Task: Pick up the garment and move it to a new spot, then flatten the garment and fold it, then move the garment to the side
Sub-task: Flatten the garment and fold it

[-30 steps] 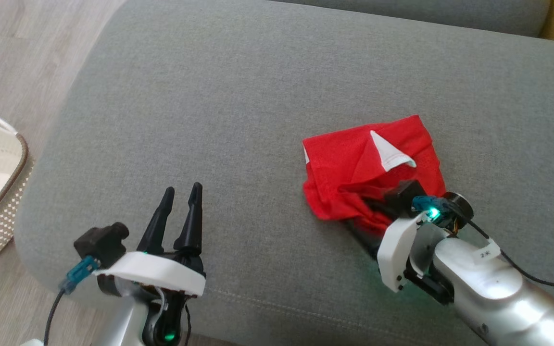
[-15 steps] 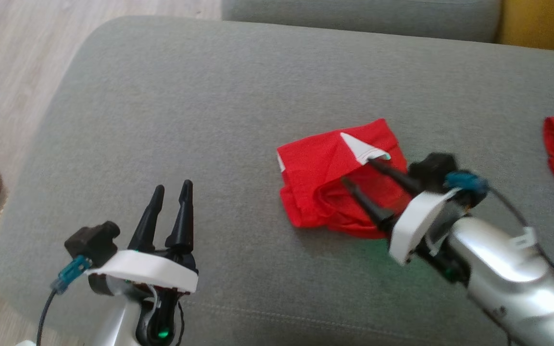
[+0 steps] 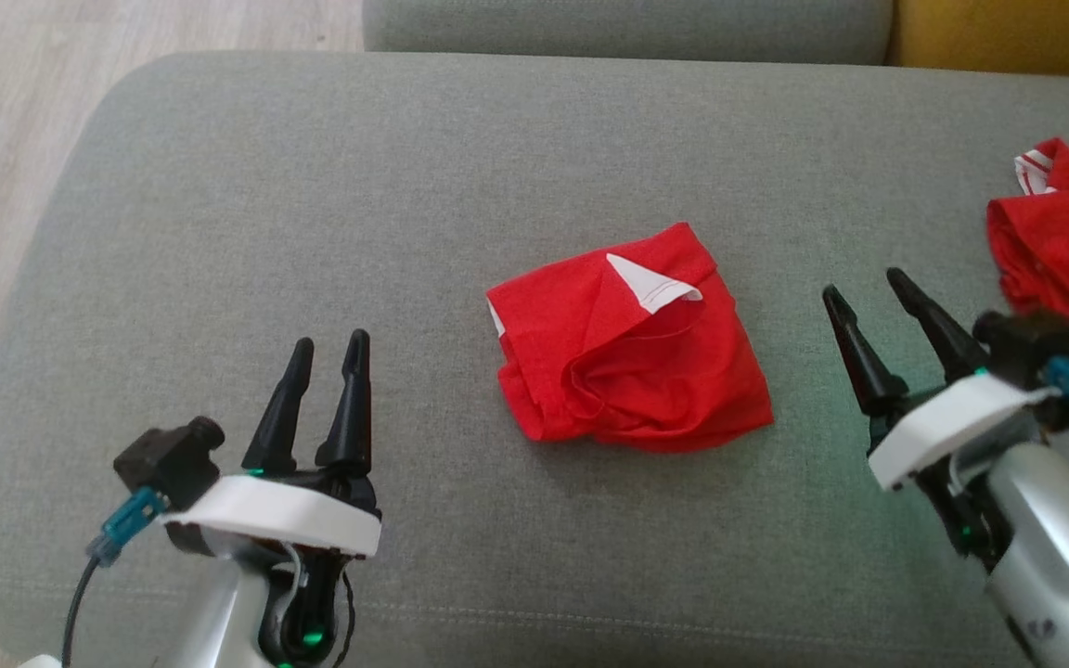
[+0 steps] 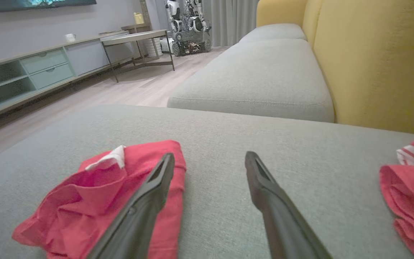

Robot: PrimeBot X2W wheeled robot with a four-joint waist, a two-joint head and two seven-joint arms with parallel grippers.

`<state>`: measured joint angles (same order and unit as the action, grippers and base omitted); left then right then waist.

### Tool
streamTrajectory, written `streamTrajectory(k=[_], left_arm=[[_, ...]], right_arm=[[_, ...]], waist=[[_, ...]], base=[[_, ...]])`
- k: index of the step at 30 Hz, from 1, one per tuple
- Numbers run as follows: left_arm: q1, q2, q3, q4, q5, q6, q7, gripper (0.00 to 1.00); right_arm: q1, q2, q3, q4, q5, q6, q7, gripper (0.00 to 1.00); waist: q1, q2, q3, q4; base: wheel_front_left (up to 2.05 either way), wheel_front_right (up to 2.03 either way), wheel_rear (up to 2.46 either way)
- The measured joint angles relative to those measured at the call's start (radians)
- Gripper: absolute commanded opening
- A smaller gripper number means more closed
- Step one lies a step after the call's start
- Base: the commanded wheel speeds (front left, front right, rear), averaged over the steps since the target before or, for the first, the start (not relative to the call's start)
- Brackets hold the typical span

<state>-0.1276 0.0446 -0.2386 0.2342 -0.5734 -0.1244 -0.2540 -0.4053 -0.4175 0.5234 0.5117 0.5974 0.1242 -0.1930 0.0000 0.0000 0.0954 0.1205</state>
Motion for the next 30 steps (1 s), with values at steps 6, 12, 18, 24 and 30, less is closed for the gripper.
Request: streamTrajectory(k=[6, 12, 18, 24, 30], left_arm=[[0.0, 0.0, -0.004, -0.012, 0.0, 0.0, 0.0, 1.0], [0.0, 0.0, -0.012, -0.012, 0.0, 0.0, 0.0, 1.0], [-0.001, 0.0, -0.028, -0.012, 0.0, 0.0, 0.0, 1.0], [-0.005, 0.0, -0.035, -0.01, -0.001, 0.0, 0.0, 1.0], [-0.024, 0.0, -0.039, -0.005, -0.012, 0.0, 0.0, 1.0]], right_arm=[[0.067, 0.091, -0.156, 0.007, -0.143, 0.0, -0.018, 1.0], [0.088, 0.149, -0.228, -0.012, -0.218, 0.0, -0.008, 0.0], [0.088, 0.185, -0.252, -0.019, -0.291, 0.0, 0.028, 0.0], [0.074, 0.2, -0.227, 0.014, -0.326, 0.0, 0.065, 0.0], [-0.001, 0.206, -0.12, 0.074, -0.328, 0.0, 0.079, 0.0]], waist=[[0.0, 0.0, 0.008, -0.006], [0.0, 0.0, 0.013, 0.0], [0.0, 0.0, 0.027, 0.024], [0.0, 0.0, 0.051, 0.063], [0.0, 0.0, 0.074, 0.112]], base=[[0.0, 0.0, 0.0], [0.0, 0.0, 0.0], [0.0, 0.0, 0.0], [0.0, 0.0, 0.0], [0.0, 0.0, 0.0]])
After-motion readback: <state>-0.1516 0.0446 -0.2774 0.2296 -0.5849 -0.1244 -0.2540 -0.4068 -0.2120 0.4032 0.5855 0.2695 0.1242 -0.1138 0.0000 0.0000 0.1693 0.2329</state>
